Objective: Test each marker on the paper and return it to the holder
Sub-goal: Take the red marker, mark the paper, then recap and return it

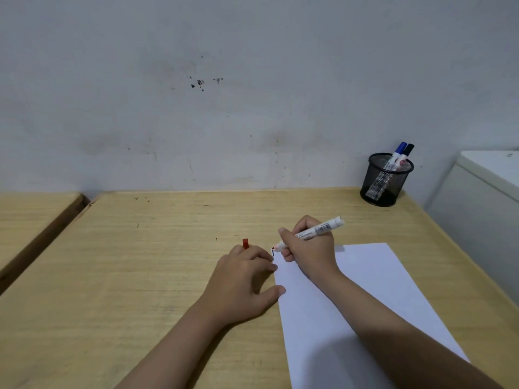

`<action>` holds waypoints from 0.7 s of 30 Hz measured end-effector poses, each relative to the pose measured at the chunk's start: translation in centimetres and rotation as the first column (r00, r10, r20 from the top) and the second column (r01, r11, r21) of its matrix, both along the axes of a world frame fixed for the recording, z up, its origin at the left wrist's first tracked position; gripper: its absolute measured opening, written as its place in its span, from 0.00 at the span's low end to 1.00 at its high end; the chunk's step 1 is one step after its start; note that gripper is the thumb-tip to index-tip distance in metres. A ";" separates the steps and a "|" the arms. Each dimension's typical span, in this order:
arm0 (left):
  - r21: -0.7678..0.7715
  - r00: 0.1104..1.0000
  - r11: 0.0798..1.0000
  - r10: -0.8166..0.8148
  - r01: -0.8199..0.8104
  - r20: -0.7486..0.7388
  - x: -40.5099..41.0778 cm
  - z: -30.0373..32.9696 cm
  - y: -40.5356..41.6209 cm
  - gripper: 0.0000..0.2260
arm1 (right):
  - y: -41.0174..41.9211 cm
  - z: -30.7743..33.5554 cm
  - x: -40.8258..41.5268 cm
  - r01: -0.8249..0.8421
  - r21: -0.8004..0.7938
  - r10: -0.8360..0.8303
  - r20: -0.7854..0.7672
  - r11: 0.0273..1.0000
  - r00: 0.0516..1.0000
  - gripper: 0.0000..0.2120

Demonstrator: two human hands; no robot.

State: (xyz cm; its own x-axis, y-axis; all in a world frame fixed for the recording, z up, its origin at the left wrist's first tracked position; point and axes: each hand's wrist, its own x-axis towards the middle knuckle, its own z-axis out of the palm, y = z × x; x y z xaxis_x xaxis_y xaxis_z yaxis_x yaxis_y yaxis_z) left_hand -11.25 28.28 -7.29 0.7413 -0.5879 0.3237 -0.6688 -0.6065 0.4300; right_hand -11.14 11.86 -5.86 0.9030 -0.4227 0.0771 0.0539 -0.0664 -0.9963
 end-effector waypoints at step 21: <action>0.056 0.999 0.998 -0.015 0.013 0.040 0.2 0.4 -0.1 0.19 | -0.2 -0.6 0.9 0.000 -0.051 -0.002 -0.041 0.999 0.999 0.12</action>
